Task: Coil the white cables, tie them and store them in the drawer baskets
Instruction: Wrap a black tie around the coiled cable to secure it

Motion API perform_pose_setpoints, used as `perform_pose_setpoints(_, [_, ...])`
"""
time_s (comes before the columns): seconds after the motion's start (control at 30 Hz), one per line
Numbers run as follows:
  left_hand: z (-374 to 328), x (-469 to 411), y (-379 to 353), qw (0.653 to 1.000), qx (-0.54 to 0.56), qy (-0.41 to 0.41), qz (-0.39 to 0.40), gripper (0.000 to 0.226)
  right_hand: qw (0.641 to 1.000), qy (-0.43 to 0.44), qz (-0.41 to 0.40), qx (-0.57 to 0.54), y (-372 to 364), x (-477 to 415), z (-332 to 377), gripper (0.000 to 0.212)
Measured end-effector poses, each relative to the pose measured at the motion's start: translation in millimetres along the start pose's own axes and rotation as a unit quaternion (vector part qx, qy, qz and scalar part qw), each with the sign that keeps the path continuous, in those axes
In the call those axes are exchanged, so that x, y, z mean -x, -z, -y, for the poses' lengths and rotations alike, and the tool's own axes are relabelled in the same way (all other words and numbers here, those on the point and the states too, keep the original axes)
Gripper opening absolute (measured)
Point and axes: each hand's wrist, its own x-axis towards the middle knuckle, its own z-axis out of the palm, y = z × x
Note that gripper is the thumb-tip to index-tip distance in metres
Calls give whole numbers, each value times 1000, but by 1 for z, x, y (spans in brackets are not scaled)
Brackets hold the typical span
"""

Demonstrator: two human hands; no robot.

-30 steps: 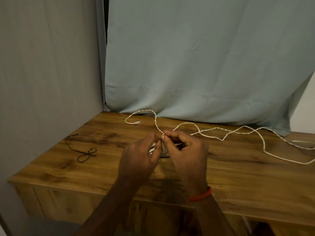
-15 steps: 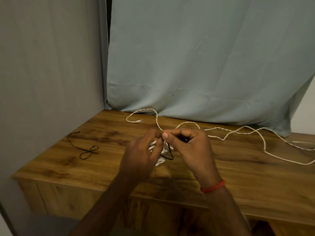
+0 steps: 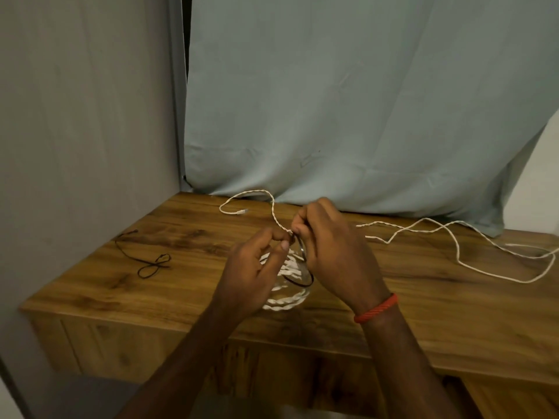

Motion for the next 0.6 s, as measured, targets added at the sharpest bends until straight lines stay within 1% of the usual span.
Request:
perform_pose_setpoints(0.1, [1, 5, -1, 1000, 14, 14, 12, 17, 998, -24, -49, -39, 10, -4, -3, 15])
perform_pose_setpoints(0.17, [4, 7, -2, 1000, 12, 26, 8, 18, 996, -32, -63, -51, 17, -9, -3, 18])
perform_pose_setpoints(0.23, [5, 7, -3, 999, 12, 46, 1, 19, 996, -30, -53, -58, 22, -12, 0, 21])
perform_pose_setpoints(0.3, [5, 5, -5, 998, 10, 59, 3, 18, 995, -30, -41, -90, 22, -11, 3, 21])
perform_pose_setpoints(0.4, [5, 3, -8, 997, 33, 69, 7, 18, 993, -33, -19, -114, 19, -9, 2, 13])
perform_pose_setpoints(0.53, [2, 5, -11, 994, 91, 67, -2, 29, 993, -29, 46, -108, 9, -5, -1, 12])
perform_pose_setpoints(0.6, [0, 6, -11, 993, 104, 64, 2, 38, 993, -29, 56, -99, 3, -2, -2, 13])
